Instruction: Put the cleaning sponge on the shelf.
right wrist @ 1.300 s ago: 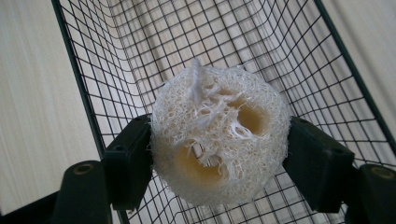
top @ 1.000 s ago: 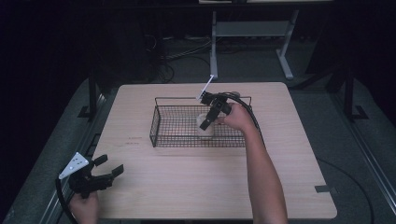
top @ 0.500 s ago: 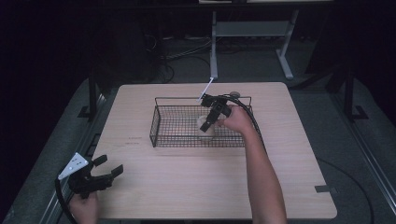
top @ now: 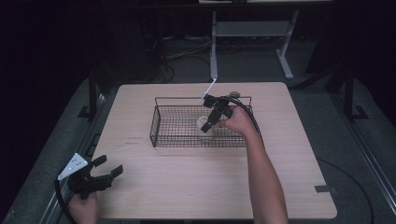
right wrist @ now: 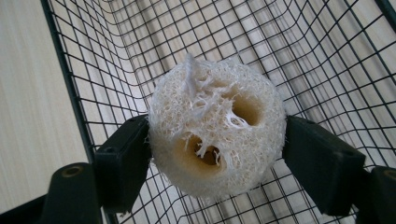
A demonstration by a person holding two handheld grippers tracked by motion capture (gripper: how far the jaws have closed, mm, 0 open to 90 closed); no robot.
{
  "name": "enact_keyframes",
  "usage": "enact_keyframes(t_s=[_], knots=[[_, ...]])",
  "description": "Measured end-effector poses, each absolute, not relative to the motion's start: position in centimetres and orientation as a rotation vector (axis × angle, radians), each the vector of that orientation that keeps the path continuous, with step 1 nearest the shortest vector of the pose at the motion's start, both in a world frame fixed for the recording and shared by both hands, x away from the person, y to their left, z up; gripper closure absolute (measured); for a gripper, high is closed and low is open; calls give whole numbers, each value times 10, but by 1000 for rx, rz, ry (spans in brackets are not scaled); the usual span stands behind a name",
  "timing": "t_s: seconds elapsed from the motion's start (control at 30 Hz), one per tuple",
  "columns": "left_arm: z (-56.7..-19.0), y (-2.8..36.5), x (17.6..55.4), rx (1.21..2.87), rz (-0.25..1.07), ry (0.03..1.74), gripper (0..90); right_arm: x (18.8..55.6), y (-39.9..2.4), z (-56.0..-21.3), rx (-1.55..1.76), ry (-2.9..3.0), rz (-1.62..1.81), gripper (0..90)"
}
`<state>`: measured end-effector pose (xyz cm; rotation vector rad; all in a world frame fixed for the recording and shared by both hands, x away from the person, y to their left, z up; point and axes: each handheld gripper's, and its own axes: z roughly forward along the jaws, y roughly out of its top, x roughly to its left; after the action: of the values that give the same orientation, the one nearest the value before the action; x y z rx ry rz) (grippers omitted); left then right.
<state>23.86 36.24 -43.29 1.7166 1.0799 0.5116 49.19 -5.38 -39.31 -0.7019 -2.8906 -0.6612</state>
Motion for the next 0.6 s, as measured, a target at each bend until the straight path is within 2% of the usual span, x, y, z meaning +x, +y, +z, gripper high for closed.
enact_keyframes(t_s=[0.6], knots=[[-433, 363, 239, 1711, 514, 1084, 138, 488, -54, -387, -698, -2889, -676, 202]])
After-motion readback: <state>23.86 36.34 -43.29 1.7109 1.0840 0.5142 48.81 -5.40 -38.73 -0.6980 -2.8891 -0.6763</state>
